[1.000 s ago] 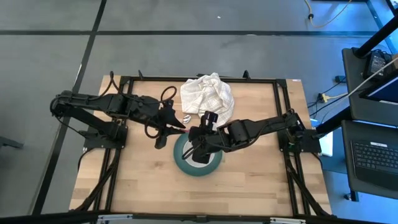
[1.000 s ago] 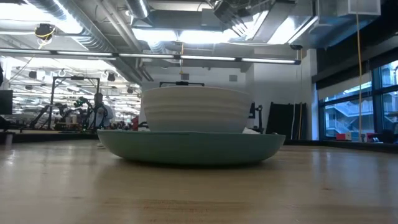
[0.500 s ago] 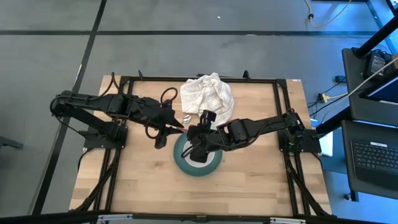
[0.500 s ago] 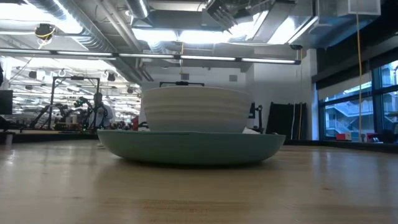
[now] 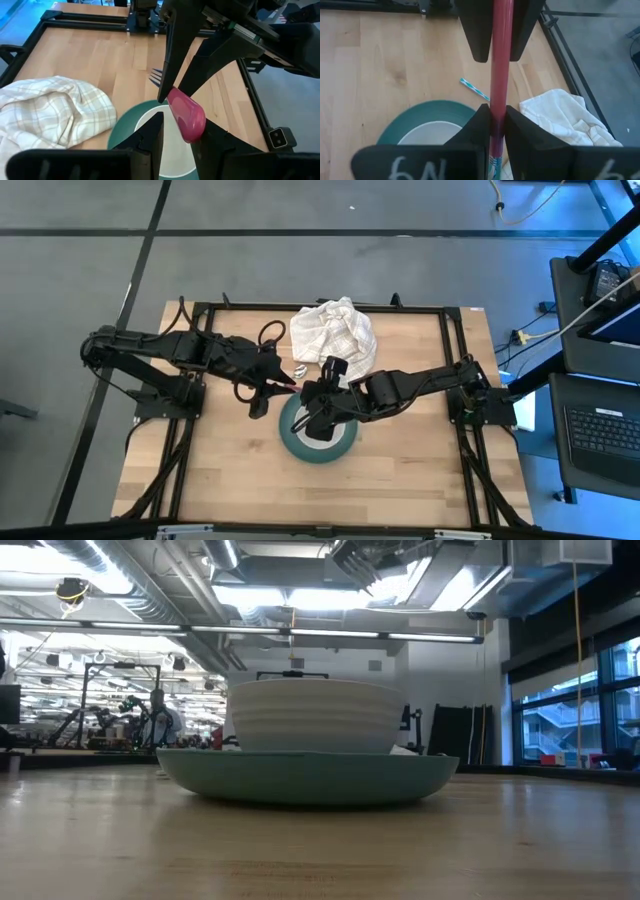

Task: Set table place
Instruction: Move the pink fork to the left of the green plate on the table

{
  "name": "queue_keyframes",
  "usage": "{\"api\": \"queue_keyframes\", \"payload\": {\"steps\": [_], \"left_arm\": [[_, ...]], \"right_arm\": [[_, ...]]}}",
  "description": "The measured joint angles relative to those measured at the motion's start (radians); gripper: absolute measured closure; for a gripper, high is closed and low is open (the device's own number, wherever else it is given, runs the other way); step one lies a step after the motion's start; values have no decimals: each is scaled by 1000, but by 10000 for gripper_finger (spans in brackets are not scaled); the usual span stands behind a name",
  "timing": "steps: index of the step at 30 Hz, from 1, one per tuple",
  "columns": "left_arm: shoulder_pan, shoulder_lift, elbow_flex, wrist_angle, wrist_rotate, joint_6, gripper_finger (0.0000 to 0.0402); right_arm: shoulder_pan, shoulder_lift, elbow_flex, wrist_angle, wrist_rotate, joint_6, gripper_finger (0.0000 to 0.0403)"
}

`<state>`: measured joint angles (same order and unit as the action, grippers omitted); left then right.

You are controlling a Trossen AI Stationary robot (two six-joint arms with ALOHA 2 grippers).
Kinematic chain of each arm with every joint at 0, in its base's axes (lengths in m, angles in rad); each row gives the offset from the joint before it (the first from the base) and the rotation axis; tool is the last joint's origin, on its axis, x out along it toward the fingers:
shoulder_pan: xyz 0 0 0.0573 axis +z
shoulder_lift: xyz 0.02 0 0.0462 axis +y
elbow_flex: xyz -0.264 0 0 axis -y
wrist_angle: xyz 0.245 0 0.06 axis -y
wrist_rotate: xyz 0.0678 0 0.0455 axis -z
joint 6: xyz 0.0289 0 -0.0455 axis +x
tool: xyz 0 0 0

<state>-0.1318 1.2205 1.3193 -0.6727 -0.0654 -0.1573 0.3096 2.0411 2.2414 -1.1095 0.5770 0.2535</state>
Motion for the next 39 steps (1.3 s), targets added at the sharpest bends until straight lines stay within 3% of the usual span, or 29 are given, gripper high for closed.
{"api": "queue_keyframes", "payload": {"steps": [24,33,39], "left_arm": [[0,0,-1,34,0,3,318],[0,0,-1,34,-4,18,375],[0,0,-1,34,-4,17,375]], "right_arm": [[0,-1,0,1,0,0,358],[0,-1,0,0,-5,5,356],[0,-1,1,3,-4,8,356]]}}
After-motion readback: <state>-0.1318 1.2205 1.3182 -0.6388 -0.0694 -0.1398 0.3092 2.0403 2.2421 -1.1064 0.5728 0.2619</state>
